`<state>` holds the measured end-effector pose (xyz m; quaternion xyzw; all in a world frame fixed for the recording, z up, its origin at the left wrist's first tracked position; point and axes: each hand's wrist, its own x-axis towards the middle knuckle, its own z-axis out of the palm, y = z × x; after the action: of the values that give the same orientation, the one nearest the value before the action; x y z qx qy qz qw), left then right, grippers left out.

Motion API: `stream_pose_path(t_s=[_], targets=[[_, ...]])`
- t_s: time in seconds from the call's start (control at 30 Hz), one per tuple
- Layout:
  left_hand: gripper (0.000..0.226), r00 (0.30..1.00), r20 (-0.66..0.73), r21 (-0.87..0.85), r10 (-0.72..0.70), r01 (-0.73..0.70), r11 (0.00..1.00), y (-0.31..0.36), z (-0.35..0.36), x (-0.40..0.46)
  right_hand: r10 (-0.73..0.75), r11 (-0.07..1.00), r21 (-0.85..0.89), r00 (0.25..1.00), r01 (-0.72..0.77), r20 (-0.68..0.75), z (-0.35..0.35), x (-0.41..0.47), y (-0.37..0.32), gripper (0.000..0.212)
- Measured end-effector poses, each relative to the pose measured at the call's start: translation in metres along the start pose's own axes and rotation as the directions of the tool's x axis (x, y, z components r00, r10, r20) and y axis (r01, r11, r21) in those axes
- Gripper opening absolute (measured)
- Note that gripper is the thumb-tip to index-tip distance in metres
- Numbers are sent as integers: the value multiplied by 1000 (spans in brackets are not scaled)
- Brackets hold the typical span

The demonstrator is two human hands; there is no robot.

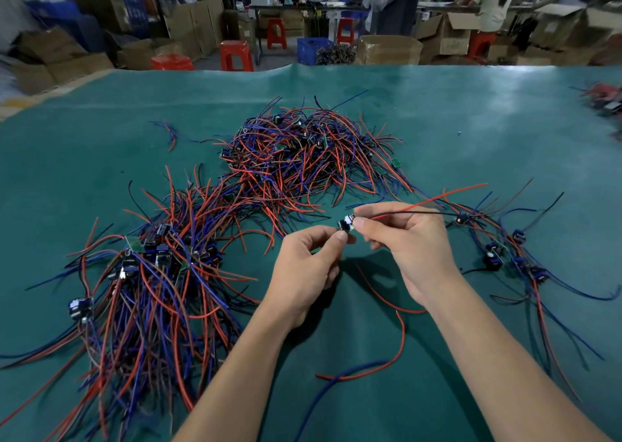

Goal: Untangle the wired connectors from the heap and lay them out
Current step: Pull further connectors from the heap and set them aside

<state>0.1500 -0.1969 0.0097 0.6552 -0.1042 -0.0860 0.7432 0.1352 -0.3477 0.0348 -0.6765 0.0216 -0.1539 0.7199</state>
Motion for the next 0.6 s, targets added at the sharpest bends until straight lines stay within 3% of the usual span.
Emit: stream_pose_path(t_s=[0.27, 0.37, 0.47, 0.53, 0.6], targets=[[22, 999, 43, 68, 28, -31, 997, -1, -2, 0, 5, 999, -43, 995, -9, -101, -8, 5, 1, 16], [26, 998, 53, 69, 28, -31, 997, 1, -1, 0, -17, 999, -36, 979, 10, -201, -23, 12, -3, 18], [27, 996, 75, 100, 38, -45, 994, 2, 0, -1, -99, 984, -167, 962, 58, -253, -33, 16, -4, 18], [23, 997, 70, 86, 30, -36, 996, 2, 0, -1, -164, 974, -205, 930, 99, -330, -35, 18, -3, 15], [22, 998, 57, 78, 21, -26, 997, 2, -1, -1, -172, 984, -117, 861, 132, -478, -42, 21, -1, 14]])
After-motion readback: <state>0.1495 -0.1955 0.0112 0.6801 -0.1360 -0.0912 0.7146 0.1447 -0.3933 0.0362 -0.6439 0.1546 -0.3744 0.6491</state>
